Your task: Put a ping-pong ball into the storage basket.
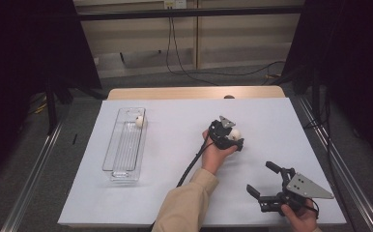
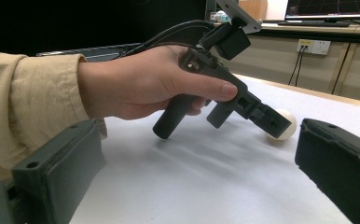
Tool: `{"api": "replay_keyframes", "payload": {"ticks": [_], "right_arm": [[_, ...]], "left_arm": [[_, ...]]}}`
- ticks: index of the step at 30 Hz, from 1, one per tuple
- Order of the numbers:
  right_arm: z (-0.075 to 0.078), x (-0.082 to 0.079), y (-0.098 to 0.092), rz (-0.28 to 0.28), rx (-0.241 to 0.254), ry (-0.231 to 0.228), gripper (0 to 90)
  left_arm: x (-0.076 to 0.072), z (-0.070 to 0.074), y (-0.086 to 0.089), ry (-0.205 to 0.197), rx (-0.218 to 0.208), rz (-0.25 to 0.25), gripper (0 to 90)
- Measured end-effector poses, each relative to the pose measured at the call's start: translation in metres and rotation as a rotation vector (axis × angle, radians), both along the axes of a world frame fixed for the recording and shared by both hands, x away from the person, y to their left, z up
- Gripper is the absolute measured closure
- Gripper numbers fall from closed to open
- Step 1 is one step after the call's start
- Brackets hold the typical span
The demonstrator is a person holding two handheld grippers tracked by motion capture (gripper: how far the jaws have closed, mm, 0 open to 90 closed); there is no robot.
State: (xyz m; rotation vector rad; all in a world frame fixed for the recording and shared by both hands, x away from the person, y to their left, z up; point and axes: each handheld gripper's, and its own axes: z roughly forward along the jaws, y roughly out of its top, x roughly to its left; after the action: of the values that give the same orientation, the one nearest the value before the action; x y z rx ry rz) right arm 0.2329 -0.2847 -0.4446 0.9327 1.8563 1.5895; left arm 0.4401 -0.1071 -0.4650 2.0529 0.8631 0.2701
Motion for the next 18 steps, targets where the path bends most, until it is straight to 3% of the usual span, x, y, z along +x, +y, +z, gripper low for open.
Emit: {"api": "replay_keyframes", "payload": {"ticks": [18], "right_arm": [[0.0000,-0.0001,0.0001,0.001,0.002,0.000,0.3]], "left_arm": [[0.0039,-0.0041,-0.0055,-0.013,0.020,-0.018,29.9]]}}
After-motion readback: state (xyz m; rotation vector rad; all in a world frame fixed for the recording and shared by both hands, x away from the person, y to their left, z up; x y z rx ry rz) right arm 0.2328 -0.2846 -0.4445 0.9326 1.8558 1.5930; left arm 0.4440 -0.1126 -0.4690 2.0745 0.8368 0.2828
